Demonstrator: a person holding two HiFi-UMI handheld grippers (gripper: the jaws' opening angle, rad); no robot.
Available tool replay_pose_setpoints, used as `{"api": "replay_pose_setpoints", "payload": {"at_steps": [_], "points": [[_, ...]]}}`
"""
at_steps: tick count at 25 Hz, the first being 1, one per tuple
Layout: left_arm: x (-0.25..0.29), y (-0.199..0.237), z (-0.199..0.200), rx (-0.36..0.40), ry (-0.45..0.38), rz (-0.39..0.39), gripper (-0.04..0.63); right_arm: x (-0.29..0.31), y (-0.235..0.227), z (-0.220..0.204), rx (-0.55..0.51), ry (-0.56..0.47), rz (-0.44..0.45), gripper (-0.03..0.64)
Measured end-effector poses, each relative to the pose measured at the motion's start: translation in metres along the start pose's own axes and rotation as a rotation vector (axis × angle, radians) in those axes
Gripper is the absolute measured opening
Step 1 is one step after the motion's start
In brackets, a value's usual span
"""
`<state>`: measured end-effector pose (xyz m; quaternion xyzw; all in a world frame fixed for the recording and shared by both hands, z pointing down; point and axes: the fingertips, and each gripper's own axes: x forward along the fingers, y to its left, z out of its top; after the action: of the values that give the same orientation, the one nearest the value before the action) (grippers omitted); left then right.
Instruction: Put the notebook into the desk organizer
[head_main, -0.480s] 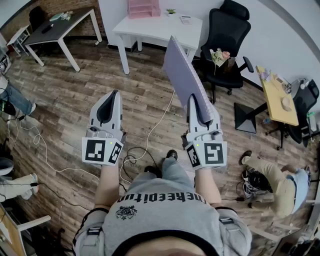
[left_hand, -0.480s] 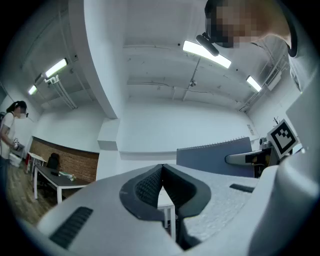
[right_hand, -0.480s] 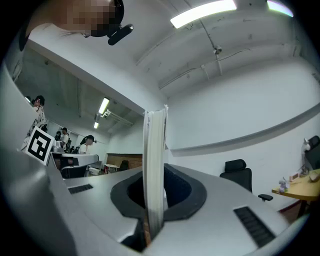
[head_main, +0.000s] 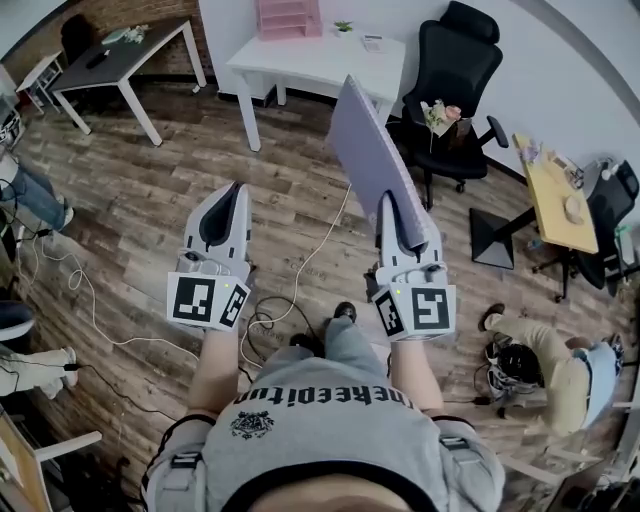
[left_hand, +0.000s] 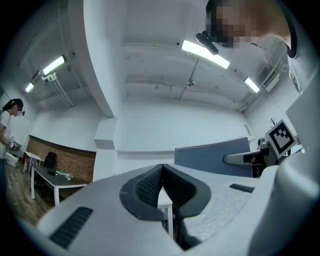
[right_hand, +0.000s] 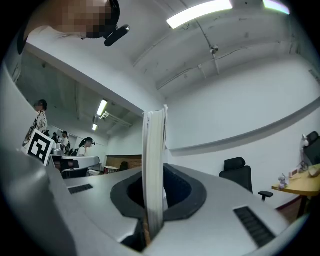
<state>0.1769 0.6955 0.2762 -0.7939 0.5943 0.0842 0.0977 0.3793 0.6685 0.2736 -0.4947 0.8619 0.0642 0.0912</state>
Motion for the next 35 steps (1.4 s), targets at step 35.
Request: {"api": "replay_pose_setpoints", "payload": {"at_steps": [35], "points": [[0.203, 0.085, -0.040, 0.026, -0.055, 0.099, 0.004, 0.218, -0.091, -0.052, 0.008, -0.022, 0.109, 0.031]]}}
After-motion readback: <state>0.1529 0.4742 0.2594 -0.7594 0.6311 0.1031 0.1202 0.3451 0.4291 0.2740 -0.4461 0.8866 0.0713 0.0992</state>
